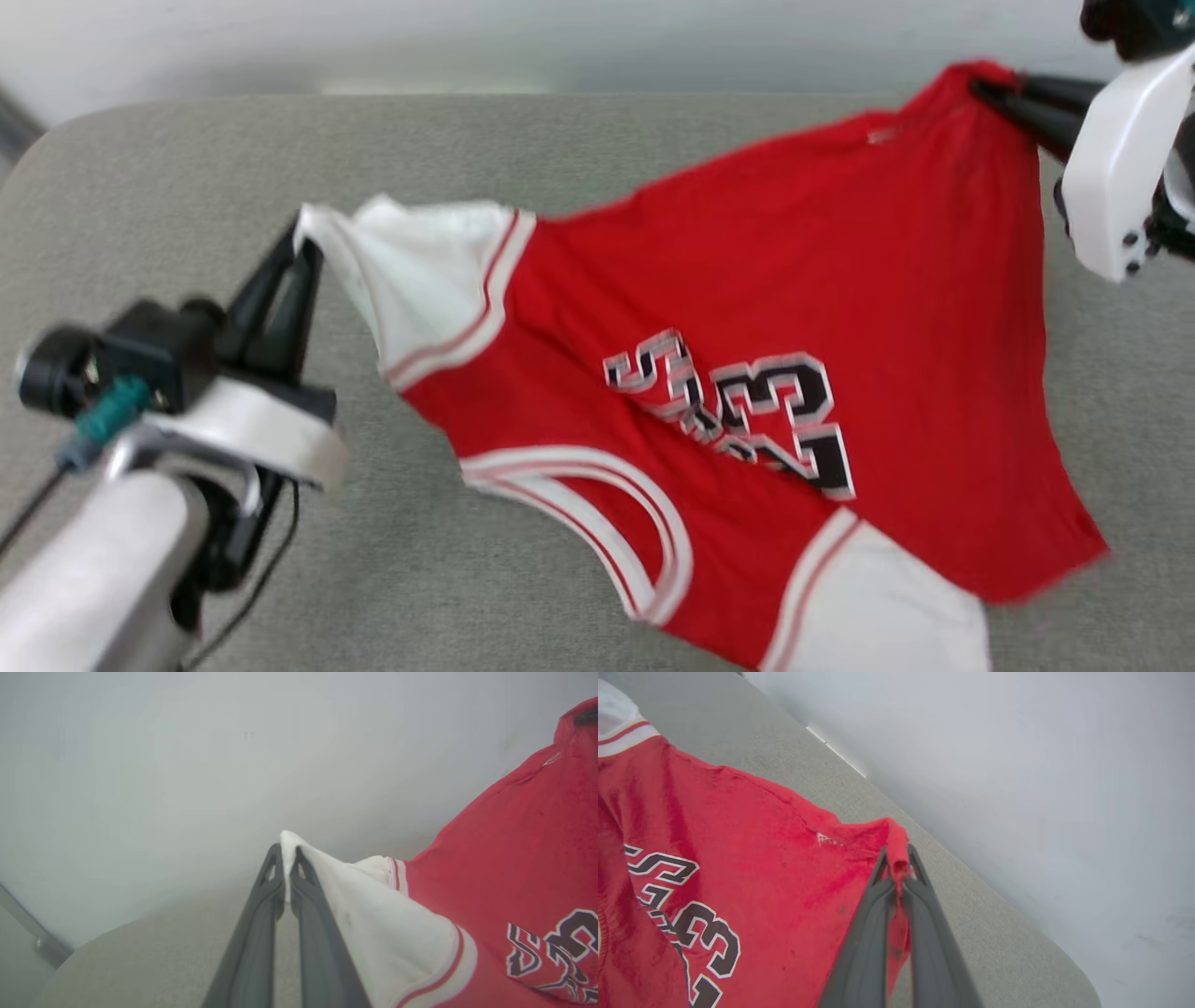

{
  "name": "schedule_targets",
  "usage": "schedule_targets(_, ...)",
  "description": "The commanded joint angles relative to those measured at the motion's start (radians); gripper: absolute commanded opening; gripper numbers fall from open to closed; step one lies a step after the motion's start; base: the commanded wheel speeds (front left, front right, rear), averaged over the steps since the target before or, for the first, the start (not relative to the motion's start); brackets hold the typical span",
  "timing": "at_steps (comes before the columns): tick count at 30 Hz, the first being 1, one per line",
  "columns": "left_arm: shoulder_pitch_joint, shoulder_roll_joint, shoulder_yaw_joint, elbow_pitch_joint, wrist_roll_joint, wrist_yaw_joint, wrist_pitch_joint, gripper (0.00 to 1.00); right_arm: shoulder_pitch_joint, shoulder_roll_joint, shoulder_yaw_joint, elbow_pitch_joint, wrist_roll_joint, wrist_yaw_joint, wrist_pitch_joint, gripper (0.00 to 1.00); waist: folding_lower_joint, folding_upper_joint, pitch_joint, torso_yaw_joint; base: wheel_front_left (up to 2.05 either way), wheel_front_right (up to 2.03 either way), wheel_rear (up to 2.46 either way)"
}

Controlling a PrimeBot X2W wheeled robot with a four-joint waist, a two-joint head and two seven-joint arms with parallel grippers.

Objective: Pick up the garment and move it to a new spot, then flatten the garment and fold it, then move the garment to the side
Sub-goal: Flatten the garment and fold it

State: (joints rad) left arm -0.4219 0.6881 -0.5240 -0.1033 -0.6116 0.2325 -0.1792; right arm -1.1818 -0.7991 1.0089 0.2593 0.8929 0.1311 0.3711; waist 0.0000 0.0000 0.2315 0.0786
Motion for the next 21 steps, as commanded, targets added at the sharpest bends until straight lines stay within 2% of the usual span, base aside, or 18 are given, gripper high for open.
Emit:
schedule_targets(1,-0.041,0.01,0.006,0.005,0.008,-0.009,0.009,0.0,-0.021,0.016,-0.017,0.006,-0.008,-0.001,-0.018,0.0,0.0,0.0,-0.004,-0.019,0.0,0.0,0.0)
schedule_targets(8,-0.33,0.018,0.036,0.064,0.03,-0.08,0.081,0.0,-0.116,0.077,-0.136,0.068,-0.071,-0.001,-0.077,0.0,0.0,0.0,0.049,-0.056,0.0,0.0,0.0)
schedule_targets(13,-0.565,-0.004,0.044,0.133,0.051,-0.135,0.122,0.0,-0.215,0.144,-0.232,0.142,-0.146,-0.001,-0.097,0.0,0.0,0.0,0.11,-0.067,0.0,0.0,0.0)
schedule_targets(21,-0.95,-0.068,0.032,0.288,0.104,-0.214,0.164,0.0,-0.431,0.215,-0.349,0.253,-0.277,-0.001,-0.089,0.0,0.0,0.0,0.224,-0.068,0.0,0.0,0.0)
